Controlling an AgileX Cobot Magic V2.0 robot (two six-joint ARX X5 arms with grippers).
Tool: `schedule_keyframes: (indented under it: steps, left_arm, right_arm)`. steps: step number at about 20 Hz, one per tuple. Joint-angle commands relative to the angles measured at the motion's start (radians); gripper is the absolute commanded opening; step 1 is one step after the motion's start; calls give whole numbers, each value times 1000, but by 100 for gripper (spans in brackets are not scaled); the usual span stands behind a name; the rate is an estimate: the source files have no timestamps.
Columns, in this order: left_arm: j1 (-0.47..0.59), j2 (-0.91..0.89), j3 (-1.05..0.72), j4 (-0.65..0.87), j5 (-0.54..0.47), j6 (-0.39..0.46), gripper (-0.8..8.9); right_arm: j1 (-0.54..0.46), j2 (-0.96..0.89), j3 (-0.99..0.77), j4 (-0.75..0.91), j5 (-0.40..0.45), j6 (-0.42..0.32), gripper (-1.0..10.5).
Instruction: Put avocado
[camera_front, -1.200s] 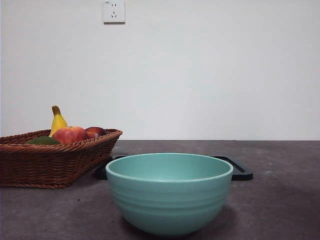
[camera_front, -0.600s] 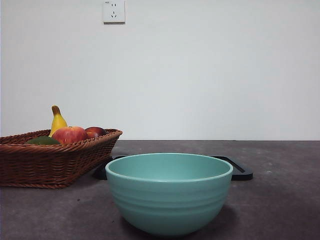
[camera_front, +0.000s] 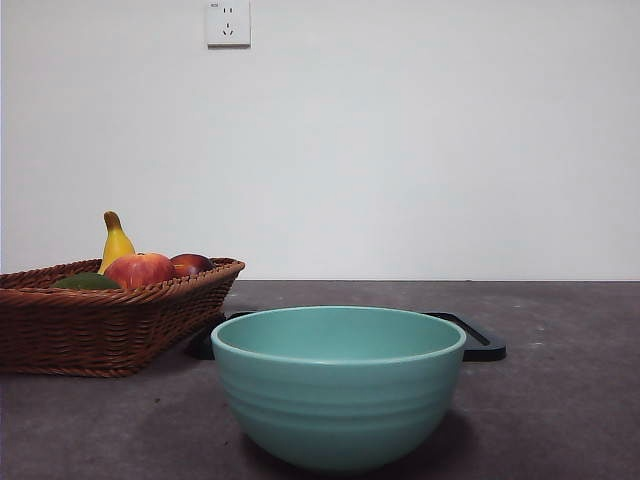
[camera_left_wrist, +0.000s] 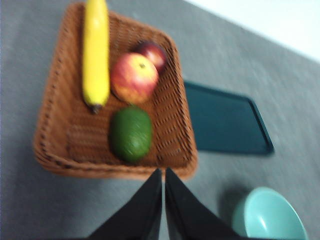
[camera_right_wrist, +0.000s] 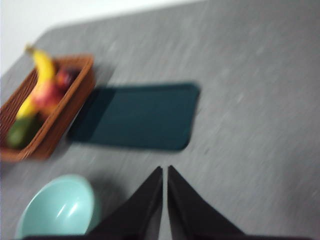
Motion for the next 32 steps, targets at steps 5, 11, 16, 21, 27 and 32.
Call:
schedule_keyframes:
  steps: [5, 11, 16, 21, 27, 32]
  left_arm:
    - [-87, 157, 251, -245, 67, 157, 10]
    - [-156, 192, 335, -381, 80, 185, 9]
    - [-164, 192, 335, -413, 80, 192, 12]
    - [-164, 192, 335, -413, 80, 190, 292]
    - [-164, 237, 335, -381, 70, 182, 352]
    - [-184, 393, 341, -248, 11, 182, 352]
  right_arm:
    - [98, 193, 248, -247, -76, -134, 7]
    - [268, 251, 319, -372, -80, -179, 7]
    - [324, 255, 319, -377, -79, -179, 8]
    - [324, 255, 319, -377, -79, -179, 220]
    - [324, 256, 319, -375, -79, -178, 358]
    - [324, 270, 319, -375, -79, -174, 358]
